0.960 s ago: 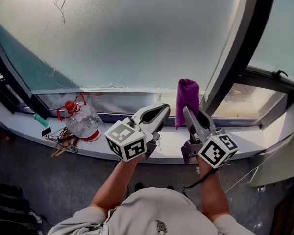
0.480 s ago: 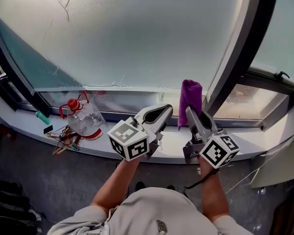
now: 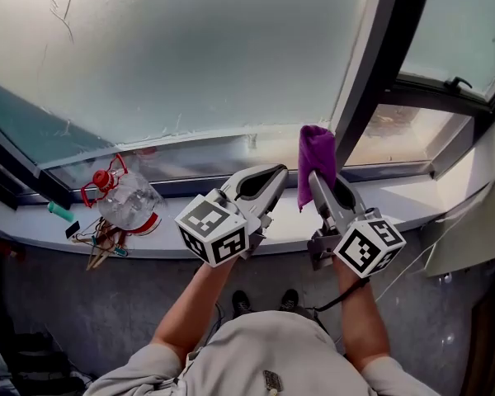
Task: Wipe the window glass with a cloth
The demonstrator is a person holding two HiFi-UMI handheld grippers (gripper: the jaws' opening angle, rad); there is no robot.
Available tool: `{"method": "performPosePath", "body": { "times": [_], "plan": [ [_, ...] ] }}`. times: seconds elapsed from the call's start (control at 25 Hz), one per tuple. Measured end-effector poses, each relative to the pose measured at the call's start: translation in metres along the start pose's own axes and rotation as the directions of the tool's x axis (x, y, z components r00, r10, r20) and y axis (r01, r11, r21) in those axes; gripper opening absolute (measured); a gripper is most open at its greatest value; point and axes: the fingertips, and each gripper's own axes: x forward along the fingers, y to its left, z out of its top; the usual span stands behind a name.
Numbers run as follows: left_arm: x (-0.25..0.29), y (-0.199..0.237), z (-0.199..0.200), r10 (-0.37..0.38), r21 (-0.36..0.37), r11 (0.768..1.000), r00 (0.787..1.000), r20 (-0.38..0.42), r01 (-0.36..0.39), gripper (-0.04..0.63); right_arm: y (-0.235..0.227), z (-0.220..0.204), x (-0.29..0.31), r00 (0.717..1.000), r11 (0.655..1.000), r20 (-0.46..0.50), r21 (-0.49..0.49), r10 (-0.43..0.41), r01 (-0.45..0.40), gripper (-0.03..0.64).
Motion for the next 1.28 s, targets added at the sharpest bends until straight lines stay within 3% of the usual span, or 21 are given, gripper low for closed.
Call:
{"method": "performPosePath", "body": {
  "times": [0.16, 0.28, 0.68, 1.0, 1.28],
  "plan": [
    [0.037, -0.024, -0.03, -0.101, -0.051, 0.994, 0.994, -0.038, 0.099, 0.0, -0.041, 0.004, -0.043, 0.992, 0.992, 0.019, 0.002, -0.126, 0.126, 0.095],
    [0.069, -0.056, -0.057, -0.194, -0.09, 0.978, 0.979, -0.069, 0.188, 0.0, -0.075, 0.009, -0.084, 0.972, 0.972, 0.036, 0.011, -0.233, 0.233, 0.095],
    [0.18, -0.173, -0.122, -0.425, -0.161, 0.902, 0.892, -0.153, 0.401, 0.0, -0.174, 0.054, -0.226, 0.868, 0.877, 0.138, 0.008, -0.476, 0.48, 0.095],
    [0.248, -0.258, -0.151, -0.548, -0.186, 0.835, 0.814, -0.193, 0.518, 0.0, -0.236, 0.095, -0.331, 0.769, 0.792, 0.215, 0.038, -0.602, 0.61, 0.095],
    [0.306, -0.276, -0.176, -0.572, -0.208, 0.819, 0.792, -0.213, 0.535, 0.0, -0.291, 0.108, -0.378, 0.712, 0.739, 0.219, 0.07, -0.667, 0.67, 0.095]
  ]
}}
